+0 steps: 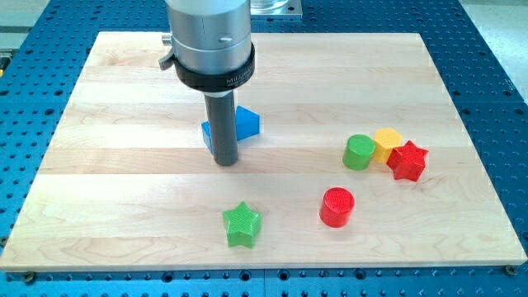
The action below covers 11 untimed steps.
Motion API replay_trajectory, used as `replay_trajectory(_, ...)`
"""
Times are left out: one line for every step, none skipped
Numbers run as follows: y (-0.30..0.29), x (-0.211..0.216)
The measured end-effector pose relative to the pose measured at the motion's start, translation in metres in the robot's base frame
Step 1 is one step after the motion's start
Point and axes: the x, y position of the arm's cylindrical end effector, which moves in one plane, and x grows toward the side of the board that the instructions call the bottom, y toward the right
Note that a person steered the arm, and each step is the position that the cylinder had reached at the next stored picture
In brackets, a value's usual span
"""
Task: Move both the blue blocks to the top center of the board
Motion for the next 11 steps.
replay_trajectory(-0.002, 0.009)
replay_trajectory(-0.011, 0.015)
replay_trajectory(-0.041, 0.025)
replay_trajectory(-0.048, 0.007)
replay_trajectory(-0.015, -0.007)
replay_trajectory(0.003, -0.049)
replay_trajectory(0.02, -0.099)
replay_trajectory(0.029, -0.174)
replay_trajectory(0.038, -0.134)
replay_trajectory(0.088, -0.043)
replay_trajectory(0.046, -0.038)
